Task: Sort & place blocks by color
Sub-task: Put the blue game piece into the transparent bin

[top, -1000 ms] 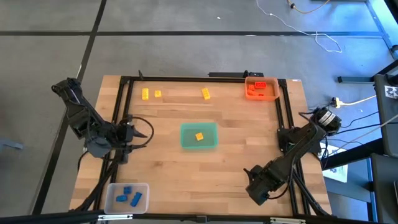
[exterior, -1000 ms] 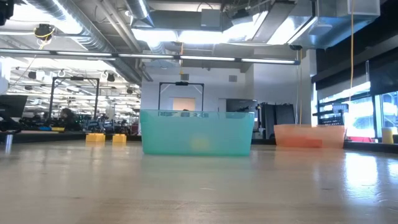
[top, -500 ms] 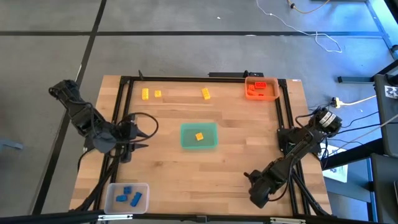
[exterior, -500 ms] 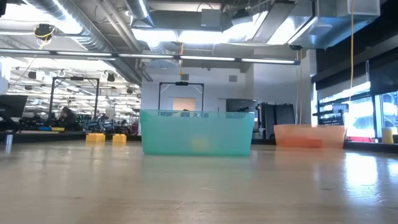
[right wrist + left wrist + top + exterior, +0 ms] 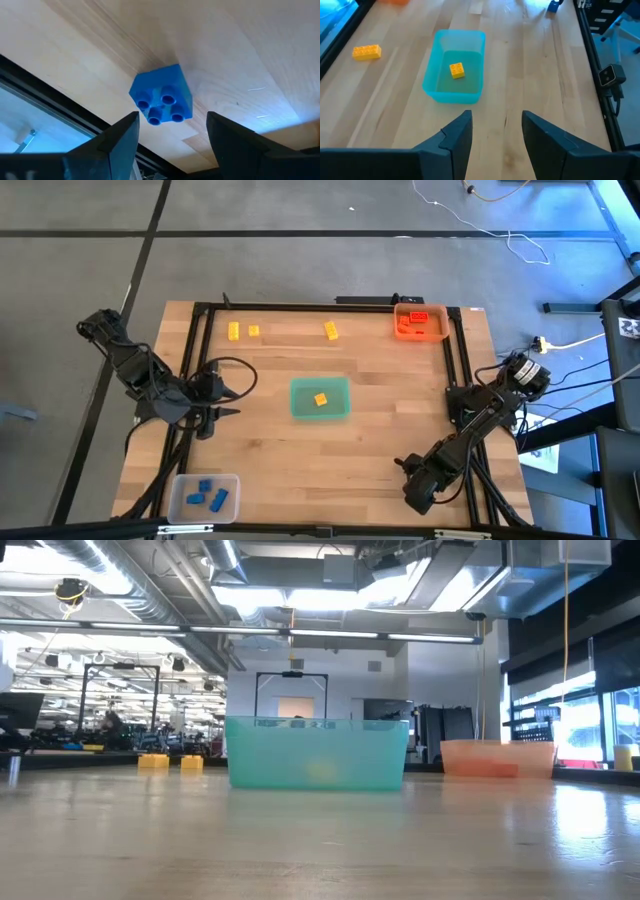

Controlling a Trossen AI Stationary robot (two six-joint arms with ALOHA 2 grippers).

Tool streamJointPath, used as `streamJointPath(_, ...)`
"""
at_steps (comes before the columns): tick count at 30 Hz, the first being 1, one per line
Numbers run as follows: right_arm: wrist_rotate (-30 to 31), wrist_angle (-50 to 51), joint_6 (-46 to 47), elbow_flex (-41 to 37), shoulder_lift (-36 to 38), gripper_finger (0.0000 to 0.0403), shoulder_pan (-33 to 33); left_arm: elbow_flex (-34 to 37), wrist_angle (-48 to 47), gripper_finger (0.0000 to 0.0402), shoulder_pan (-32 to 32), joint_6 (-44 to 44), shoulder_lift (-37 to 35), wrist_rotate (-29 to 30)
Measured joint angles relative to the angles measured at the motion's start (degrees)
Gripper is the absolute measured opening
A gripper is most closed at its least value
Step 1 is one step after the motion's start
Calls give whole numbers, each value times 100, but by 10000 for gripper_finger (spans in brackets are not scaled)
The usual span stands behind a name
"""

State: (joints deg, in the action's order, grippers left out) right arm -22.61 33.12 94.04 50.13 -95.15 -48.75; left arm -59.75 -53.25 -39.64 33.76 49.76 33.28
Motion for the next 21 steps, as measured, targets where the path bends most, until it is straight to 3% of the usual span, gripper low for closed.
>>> streamJointPath(21, -26, -315, -17, 28, -548, 229, 13, 0, 0, 161, 0, 4, 0, 0)
